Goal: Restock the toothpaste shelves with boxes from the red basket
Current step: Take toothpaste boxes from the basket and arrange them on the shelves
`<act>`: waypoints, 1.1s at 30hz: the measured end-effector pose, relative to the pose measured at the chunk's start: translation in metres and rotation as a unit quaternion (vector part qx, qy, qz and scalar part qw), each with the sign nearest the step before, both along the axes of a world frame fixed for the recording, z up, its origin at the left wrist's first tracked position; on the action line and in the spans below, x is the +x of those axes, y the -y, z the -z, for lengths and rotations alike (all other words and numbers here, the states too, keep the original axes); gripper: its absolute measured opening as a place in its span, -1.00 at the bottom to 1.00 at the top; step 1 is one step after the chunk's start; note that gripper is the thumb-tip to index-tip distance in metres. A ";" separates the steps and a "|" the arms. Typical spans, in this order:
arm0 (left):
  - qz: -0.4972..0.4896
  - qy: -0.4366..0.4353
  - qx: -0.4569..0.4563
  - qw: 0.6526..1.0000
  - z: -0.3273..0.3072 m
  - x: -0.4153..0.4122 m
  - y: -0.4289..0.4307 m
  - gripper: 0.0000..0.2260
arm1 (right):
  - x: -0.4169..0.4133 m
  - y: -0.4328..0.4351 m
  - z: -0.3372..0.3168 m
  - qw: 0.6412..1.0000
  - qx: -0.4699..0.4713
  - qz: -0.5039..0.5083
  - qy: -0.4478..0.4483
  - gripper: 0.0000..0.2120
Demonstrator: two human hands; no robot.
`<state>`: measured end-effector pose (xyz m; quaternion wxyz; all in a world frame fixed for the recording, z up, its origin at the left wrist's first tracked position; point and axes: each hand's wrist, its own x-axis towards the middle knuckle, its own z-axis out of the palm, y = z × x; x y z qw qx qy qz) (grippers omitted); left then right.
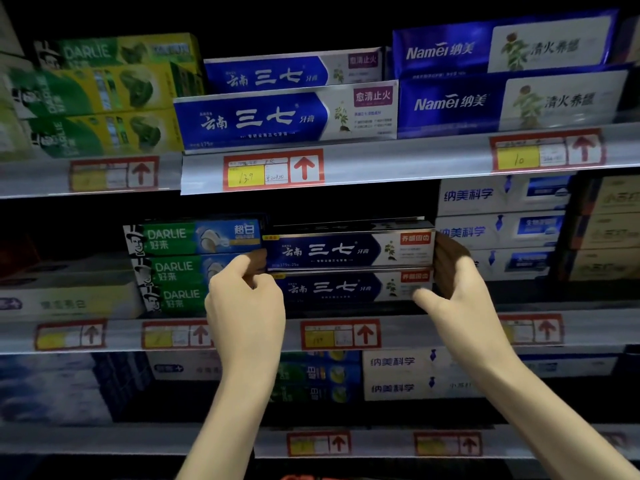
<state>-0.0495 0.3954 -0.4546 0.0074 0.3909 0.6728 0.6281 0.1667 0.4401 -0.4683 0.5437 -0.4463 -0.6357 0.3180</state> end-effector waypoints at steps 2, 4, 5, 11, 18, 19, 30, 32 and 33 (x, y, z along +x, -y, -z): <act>0.003 -0.032 -0.001 0.999 -0.003 -0.001 0.001 -0.73 | -0.002 -0.002 -0.001 1.000 0.018 0.005 -0.016 -0.51; -0.017 -0.120 -0.022 0.992 -0.008 -0.003 0.000 -0.75 | -0.003 -0.006 -0.001 0.999 0.031 0.018 -0.017 -0.52; -0.035 -0.190 -0.032 0.981 -0.010 -0.004 -0.002 -0.76 | -0.004 -0.008 0.000 0.999 0.037 0.025 -0.012 -0.52; -0.072 -0.384 -0.153 0.908 -0.008 -0.008 -0.015 -0.80 | -0.001 -0.023 0.010 0.998 0.032 0.051 -0.023 -0.57; -0.094 -0.374 -0.106 0.916 -0.006 -0.012 -0.017 -0.83 | 0.004 -0.041 0.019 0.994 -0.010 0.091 -0.066 -0.69; -0.092 -0.374 -0.101 0.917 -0.006 -0.011 -0.016 -0.83 | 0.004 -0.042 0.020 0.993 -0.014 0.093 -0.065 -0.67; -0.077 -0.348 -0.095 0.930 -0.008 -0.006 -0.013 -0.75 | 0.003 -0.036 0.009 0.992 -0.005 0.092 -0.088 -0.67; -0.076 -0.344 -0.100 0.931 -0.007 -0.006 -0.014 -0.76 | 0.003 -0.037 0.009 0.992 -0.008 0.100 -0.080 -0.66; -0.078 -0.343 -0.101 0.931 -0.007 -0.006 -0.014 -0.78 | 0.003 -0.037 0.009 0.992 -0.011 0.104 -0.076 -0.64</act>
